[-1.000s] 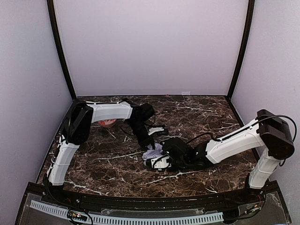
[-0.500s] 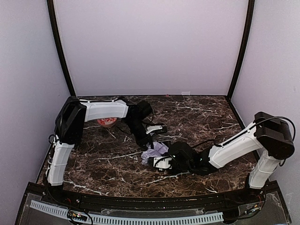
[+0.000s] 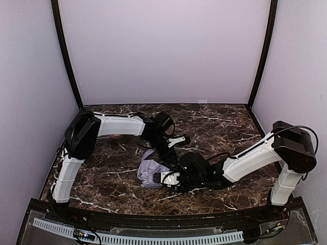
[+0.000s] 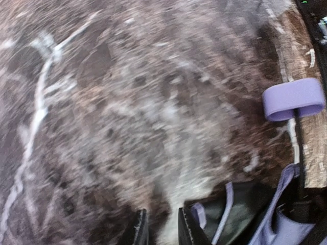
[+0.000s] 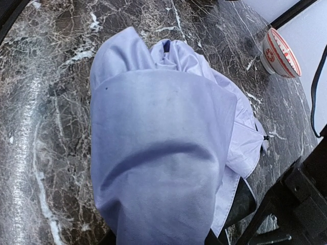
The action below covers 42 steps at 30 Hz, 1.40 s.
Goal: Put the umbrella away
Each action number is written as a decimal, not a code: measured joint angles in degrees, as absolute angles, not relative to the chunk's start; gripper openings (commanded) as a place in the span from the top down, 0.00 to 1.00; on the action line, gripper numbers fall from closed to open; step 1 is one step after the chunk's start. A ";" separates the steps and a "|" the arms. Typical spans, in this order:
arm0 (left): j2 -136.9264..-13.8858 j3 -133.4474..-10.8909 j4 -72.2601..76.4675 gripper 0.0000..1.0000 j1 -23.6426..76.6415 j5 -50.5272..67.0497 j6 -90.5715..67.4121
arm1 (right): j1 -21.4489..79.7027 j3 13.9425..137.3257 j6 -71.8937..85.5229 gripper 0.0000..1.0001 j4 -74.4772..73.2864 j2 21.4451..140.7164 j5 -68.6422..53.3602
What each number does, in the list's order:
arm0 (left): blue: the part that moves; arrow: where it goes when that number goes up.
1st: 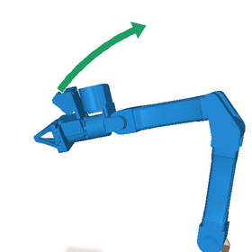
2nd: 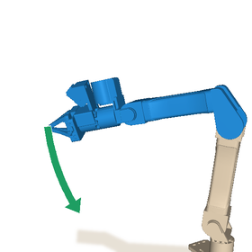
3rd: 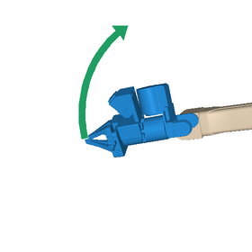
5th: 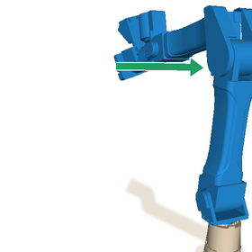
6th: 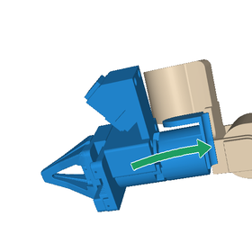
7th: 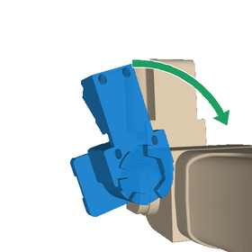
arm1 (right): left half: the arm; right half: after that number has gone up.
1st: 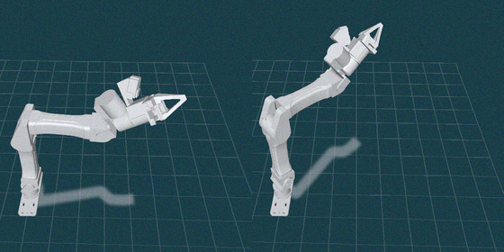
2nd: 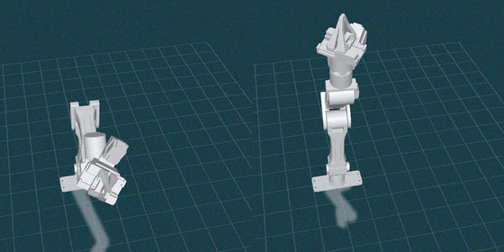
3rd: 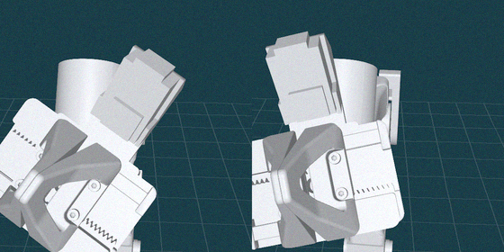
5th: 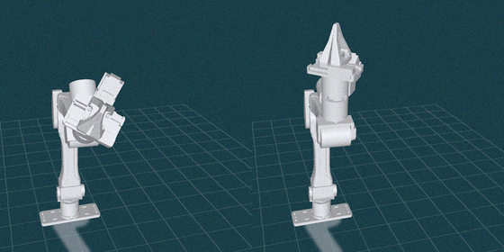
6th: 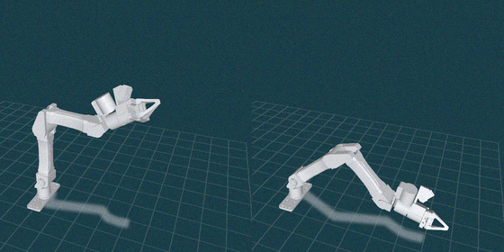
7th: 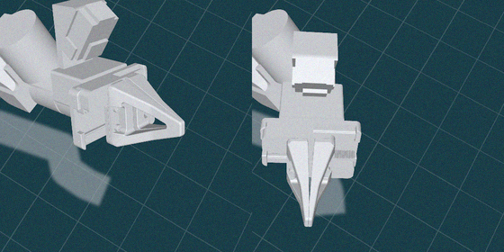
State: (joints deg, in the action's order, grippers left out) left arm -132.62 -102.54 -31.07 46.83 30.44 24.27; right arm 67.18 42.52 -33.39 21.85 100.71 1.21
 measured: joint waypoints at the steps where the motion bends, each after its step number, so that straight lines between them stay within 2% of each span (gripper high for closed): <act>1: -132.51 -102.17 -30.81 0.70 46.35 29.54 24.03 | 66.92 42.89 -32.97 1.00 21.43 100.84 1.26; 5: -130.67 -100.79 -29.65 0.52 43.22 25.65 21.50 | 66.13 45.06 -31.24 1.00 18.83 101.93 1.52; 10: -120.49 -94.32 -25.30 0.38 37.50 19.16 19.77 | 63.77 48.29 -27.24 1.00 13.32 102.41 -0.73; 13: -107.66 -85.01 -19.03 0.40 36.07 14.13 19.73 | 61.39 52.69 -23.53 1.00 7.31 104.20 -4.32; 17: -90.83 -72.03 -10.52 0.51 37.26 13.23 21.80 | 57.39 60.20 -18.57 1.00 -1.43 108.14 -10.96; 21: -78.87 -59.64 -7.29 0.51 40.71 16.84 30.46 | 53.89 66.17 -14.92 1.00 -9.10 111.87 -20.14; 23: -76.03 -53.63 -6.35 0.45 44.40 17.52 36.60 | 52.27 68.45 -13.74 1.00 -11.88 113.47 -24.34; 26: -75.88 -46.96 -6.70 0.30 49.78 17.80 43.68 | 50.63 71.75 -12.12 1.00 -15.46 115.83 -29.52; 30: -80.31 -45.60 -5.43 0.24 53.01 16.23 50.24 | 49.15 75.20 -11.25 1.00 -19.05 118.83 -36.32; 36: -90.17 -46.48 0.14 0.19 53.98 10.72 54.92 | 47.77 78.43 -11.27 1.00 -23.44 122.08 -43.75; 42: -97.65 -51.13 -0.51 0.20 53.95 8.27 53.36 | 46.33 79.88 -9.96 0.97 -25.12 124.22 -48.82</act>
